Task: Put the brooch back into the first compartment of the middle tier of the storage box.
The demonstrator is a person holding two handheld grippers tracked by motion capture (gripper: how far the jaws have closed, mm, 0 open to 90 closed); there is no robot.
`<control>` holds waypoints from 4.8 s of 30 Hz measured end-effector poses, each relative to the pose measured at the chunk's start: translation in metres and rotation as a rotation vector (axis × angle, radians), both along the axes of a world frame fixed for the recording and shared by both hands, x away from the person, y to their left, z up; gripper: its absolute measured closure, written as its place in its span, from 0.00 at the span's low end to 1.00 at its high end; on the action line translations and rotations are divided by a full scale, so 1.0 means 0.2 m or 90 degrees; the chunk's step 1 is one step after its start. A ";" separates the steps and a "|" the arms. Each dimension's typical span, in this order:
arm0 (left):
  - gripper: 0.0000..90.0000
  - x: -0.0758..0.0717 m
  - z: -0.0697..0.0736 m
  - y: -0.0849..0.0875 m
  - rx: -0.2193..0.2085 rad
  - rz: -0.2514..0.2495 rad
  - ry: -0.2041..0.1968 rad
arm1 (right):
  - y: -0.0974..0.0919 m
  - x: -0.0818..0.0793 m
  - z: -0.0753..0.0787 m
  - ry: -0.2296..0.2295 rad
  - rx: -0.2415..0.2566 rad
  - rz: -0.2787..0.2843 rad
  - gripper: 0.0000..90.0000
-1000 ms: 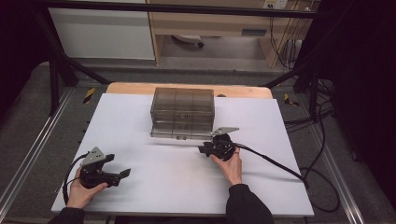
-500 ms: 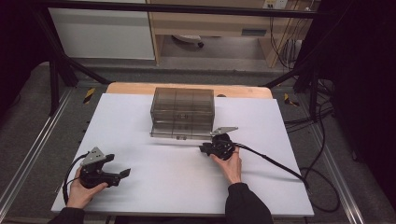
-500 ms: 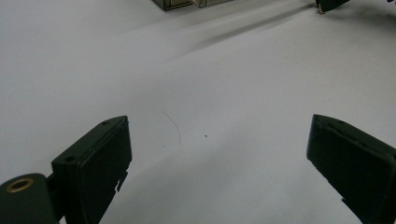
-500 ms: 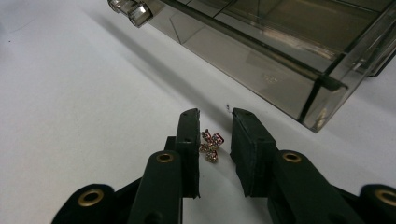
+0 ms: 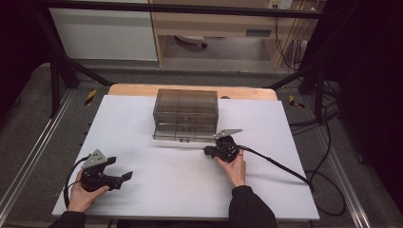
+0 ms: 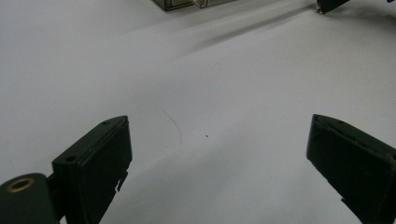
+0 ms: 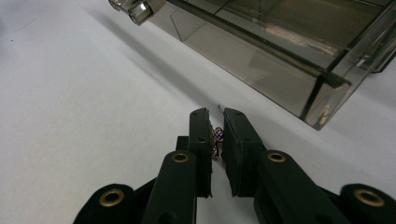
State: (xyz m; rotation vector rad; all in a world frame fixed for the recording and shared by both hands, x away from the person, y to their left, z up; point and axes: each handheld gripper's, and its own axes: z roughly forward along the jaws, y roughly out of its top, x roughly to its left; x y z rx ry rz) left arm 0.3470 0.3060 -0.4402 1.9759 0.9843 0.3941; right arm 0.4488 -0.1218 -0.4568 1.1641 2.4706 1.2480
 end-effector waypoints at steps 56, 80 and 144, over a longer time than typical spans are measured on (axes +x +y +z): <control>0.08 0.00 0.00 0.00 -0.001 0.002 0.001 | -0.04 -0.08 0.11 -0.002 -0.002 0.016 0.99; 0.08 0.00 0.00 0.00 -0.002 0.003 0.003 | -0.12 -0.16 0.27 -0.026 0.013 0.025 0.99; 0.07 0.00 0.00 0.01 -0.004 0.003 0.006 | 0.39 0.04 0.50 -0.077 -0.007 0.064 0.99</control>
